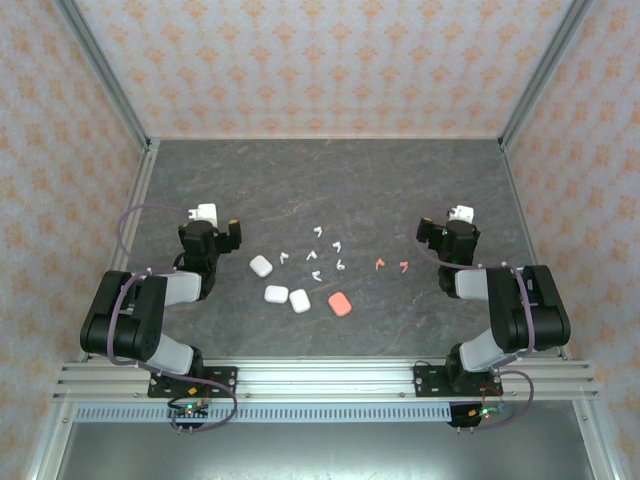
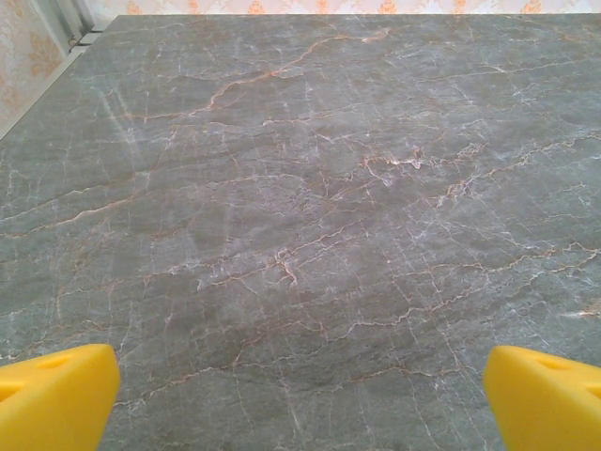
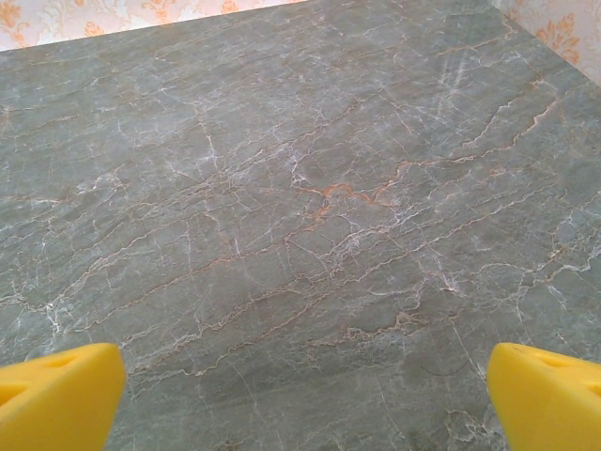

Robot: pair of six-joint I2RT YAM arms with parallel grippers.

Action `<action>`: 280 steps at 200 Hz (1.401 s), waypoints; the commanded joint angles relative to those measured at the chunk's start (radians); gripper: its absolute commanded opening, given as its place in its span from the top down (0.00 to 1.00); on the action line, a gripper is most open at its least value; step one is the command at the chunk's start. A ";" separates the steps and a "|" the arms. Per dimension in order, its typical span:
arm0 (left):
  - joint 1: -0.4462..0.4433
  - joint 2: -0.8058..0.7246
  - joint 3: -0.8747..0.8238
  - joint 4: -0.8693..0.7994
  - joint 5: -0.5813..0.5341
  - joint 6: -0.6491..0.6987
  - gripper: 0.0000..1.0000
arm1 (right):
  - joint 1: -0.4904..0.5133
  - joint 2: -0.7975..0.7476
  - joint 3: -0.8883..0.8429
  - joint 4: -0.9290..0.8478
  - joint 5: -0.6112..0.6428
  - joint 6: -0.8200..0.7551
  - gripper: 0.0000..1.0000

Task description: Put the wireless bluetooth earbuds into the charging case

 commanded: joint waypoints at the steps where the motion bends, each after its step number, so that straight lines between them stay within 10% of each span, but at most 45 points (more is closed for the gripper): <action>1: 0.011 0.013 0.020 0.032 0.000 0.015 0.00 | -0.011 0.006 0.018 0.026 0.001 -0.007 0.01; 59: 0.011 -0.262 0.025 -0.162 -0.002 -0.002 0.00 | -0.011 -0.128 0.039 -0.119 0.048 0.015 0.01; 105: 0.011 -0.532 0.201 -0.629 0.049 -0.292 0.00 | -0.011 -0.397 0.078 -0.444 0.049 0.124 0.01; 152: -0.015 -0.568 0.300 -0.884 0.387 -0.475 0.00 | 0.032 -0.571 0.204 -0.877 -0.180 0.202 0.00; 203: -0.191 -0.572 0.238 -0.857 0.488 -0.590 0.00 | 0.258 -0.621 0.269 -1.151 -0.144 0.317 0.06; 280: -0.209 -0.569 0.170 -0.768 0.468 -0.670 0.00 | 0.729 -0.360 0.416 -1.354 0.018 0.454 0.14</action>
